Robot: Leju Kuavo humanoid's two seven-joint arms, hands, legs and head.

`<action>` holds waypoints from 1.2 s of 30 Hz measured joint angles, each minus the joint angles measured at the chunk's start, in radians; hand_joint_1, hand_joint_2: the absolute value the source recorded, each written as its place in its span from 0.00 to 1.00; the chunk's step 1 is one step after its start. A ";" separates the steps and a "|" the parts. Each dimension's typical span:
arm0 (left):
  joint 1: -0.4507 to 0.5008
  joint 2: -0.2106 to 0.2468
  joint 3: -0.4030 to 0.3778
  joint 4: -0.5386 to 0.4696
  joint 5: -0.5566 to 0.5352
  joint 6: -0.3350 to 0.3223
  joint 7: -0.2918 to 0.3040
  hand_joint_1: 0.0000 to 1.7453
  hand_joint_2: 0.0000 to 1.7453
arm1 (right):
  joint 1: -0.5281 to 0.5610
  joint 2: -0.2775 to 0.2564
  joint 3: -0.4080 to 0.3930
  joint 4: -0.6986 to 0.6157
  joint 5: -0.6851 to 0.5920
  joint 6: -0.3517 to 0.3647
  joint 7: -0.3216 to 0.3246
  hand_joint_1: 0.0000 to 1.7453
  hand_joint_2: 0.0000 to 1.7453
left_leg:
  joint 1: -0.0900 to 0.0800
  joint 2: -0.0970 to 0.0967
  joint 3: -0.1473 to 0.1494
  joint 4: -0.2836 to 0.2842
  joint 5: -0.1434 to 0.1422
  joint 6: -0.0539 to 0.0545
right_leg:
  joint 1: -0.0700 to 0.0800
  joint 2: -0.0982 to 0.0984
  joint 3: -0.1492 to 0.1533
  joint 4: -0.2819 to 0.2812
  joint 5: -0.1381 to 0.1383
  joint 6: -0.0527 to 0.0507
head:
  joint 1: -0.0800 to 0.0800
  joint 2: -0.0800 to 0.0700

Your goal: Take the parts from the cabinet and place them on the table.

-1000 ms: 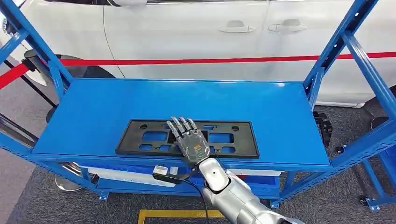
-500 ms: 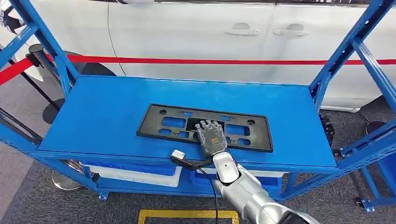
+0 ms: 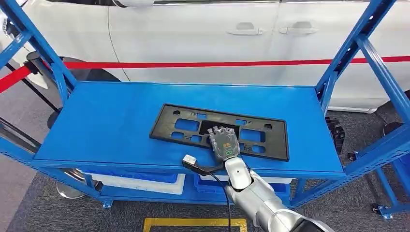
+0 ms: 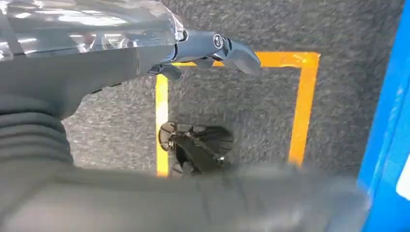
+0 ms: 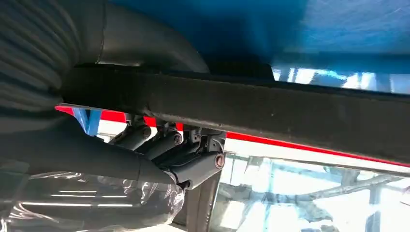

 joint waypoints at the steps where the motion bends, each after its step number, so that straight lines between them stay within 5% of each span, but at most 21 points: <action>1: -0.001 0.001 0.000 0.000 -0.004 0.004 -0.005 0.00 1.00 | 0.000 0.000 -0.006 0.001 0.001 0.000 -0.003 1.00 1.00 | 0.002 0.000 0.034 -0.072 0.044 0.000 | -0.001 0.001 0.002 0.001 -0.001 0.002 | 0.000 0.000; 3: -0.002 0.003 0.000 0.000 -0.008 0.011 -0.001 0.00 1.00 | -0.002 0.000 -0.018 0.002 0.002 -0.001 -0.014 1.00 1.00 | 0.007 0.003 0.124 -0.258 0.121 0.000 | -0.001 0.002 0.005 0.008 -0.008 0.011 | 0.000 0.000; 4: -0.004 0.003 0.001 0.001 -0.009 0.012 0.004 0.00 1.00 | -0.004 0.000 -0.027 0.002 0.003 -0.001 -0.018 1.00 1.00 | 0.002 0.001 0.135 -0.278 0.102 0.004 | 0.006 0.004 -0.001 0.014 -0.011 0.017 | 0.000 0.000; 8: -0.003 0.002 0.008 0.001 0.004 -0.002 0.005 0.00 1.00 | -0.004 0.000 -0.048 0.002 -0.006 -0.006 -0.034 1.00 1.00 | 0.002 -0.001 0.129 -0.282 0.112 0.034 | 0.005 0.006 -0.004 0.012 -0.009 0.036 | 0.002 0.000; 10: -0.006 0.002 0.024 0.001 0.049 -0.060 -0.009 0.00 1.00 | -0.002 0.000 -0.066 -0.012 -0.057 -0.008 -0.105 1.00 1.00 | 0.004 0.000 0.130 -0.286 0.115 0.046 | 0.000 0.004 -0.026 0.066 -0.052 0.045 | 0.003 0.000; 12: -0.007 0.003 0.061 0.001 0.115 -0.152 -0.027 0.00 1.00 | 0.002 0.000 -0.097 -0.065 -0.222 -0.007 -0.305 1.00 1.00 | 0.002 0.003 0.128 -0.285 0.116 0.049 | -0.001 0.004 -0.103 0.227 -0.134 0.050 | 0.003 0.000; 14: -0.009 0.005 0.093 0.000 0.122 -0.156 -0.046 0.00 1.00 | 0.011 -0.001 -0.130 -0.153 -0.498 0.034 -0.572 1.00 1.00 | 0.002 0.006 0.130 -0.284 0.115 0.050 | -0.001 0.004 -0.152 0.328 -0.158 0.051 | 0.003 0.000; 16: -0.011 0.006 0.105 0.001 0.105 -0.107 -0.049 0.00 1.00 | 0.039 -0.013 -0.151 -0.317 -0.769 0.100 -0.712 1.00 1.00 | 0.001 0.005 0.137 -0.285 0.112 0.051 | 0.000 0.004 -0.113 0.247 -0.090 0.043 | 0.003 0.000; 18: -0.011 0.006 0.113 0.001 0.103 -0.097 -0.055 0.00 1.00 | 0.048 -0.022 -0.158 -0.428 -0.881 0.148 -0.699 1.00 1.00 | -0.003 0.004 0.144 -0.285 0.111 0.049 | 0.006 0.004 -0.021 0.070 -0.010 0.024 | 0.003 0.000; 19: -0.012 0.004 0.117 0.001 0.103 -0.112 -0.071 0.00 1.00 | 0.058 -0.028 -0.162 -0.472 -0.898 0.165 -0.717 1.00 1.00 | -0.005 0.003 0.144 -0.284 0.110 0.046 | 0.012 0.003 0.002 0.012 -0.015 0.013 | 0.003 0.000; 22: -0.011 0.006 0.125 0.001 0.098 -0.178 -0.102 0.00 1.00 | 0.126 -0.058 -0.166 -0.627 -1.088 0.255 -0.844 1.00 1.00 | -0.003 -0.001 0.135 -0.286 0.112 0.029 | 0.016 -0.002 -0.006 0.012 -0.008 0.017 | 0.005 0.000; 25: -0.007 0.013 0.131 0.001 0.090 -0.201 -0.123 0.00 1.00 | 0.170 -0.092 -0.166 -0.826 -1.319 0.414 -0.891 1.00 1.00 | -0.007 0.002 0.122 -0.258 0.084 0.014 | -0.002 -0.002 -0.002 -0.010 0.008 0.010 | 0.002 0.000; 28: -0.003 0.013 0.132 0.001 0.074 -0.180 -0.135 0.00 1.00 | 0.218 -0.134 -0.166 -1.050 -1.594 0.678 -0.904 1.00 1.00 | -0.001 0.002 0.026 -0.042 -0.030 0.006 | 0.000 -0.006 -0.003 -0.007 0.004 0.001 | 0.000 0.000; 29: -0.002 0.013 0.132 0.001 0.073 -0.177 -0.135 0.00 1.00 | 0.228 -0.139 -0.166 -1.093 -1.640 0.735 -0.908 1.00 1.00 | 0.000 0.002 0.002 0.010 -0.041 0.003 | 0.001 -0.006 -0.002 -0.005 0.003 0.000 | -0.001 0.000; 31: -0.003 0.013 0.133 0.001 0.073 -0.173 -0.133 0.00 1.00 | 0.256 -0.148 -0.167 -1.175 -1.683 0.788 -0.909 1.00 1.00 | 0.002 0.002 0.016 -0.024 0.005 0.002 | 0.000 -0.004 0.003 -0.003 -0.003 0.003 | -0.001 0.000; 33: -0.005 0.015 0.133 0.001 0.073 -0.171 -0.133 0.00 1.00 | 0.272 -0.156 -0.167 -1.230 -1.688 0.795 -0.909 1.00 1.00 | 0.004 0.003 0.099 -0.202 0.104 0.004 | -0.002 -0.002 0.009 0.006 -0.014 0.009 | -0.001 0.000; 34: -0.006 0.015 0.133 0.001 0.072 -0.169 -0.133 0.00 1.00 | 0.276 -0.160 -0.167 -1.259 -1.703 0.810 -0.909 1.00 1.00 | 0.004 0.004 0.127 -0.262 0.106 0.008 | -0.002 -0.001 0.010 0.011 -0.019 0.015 | 0.000 0.000; 36: -0.009 0.015 0.134 0.001 0.072 -0.156 -0.120 0.00 1.00 | 0.283 -0.165 -0.173 -1.290 -1.809 0.927 -0.905 1.00 1.00 | -0.003 0.000 0.128 -0.268 0.105 0.019 | 0.003 0.000 0.001 0.020 -0.017 0.025 | 0.002 0.000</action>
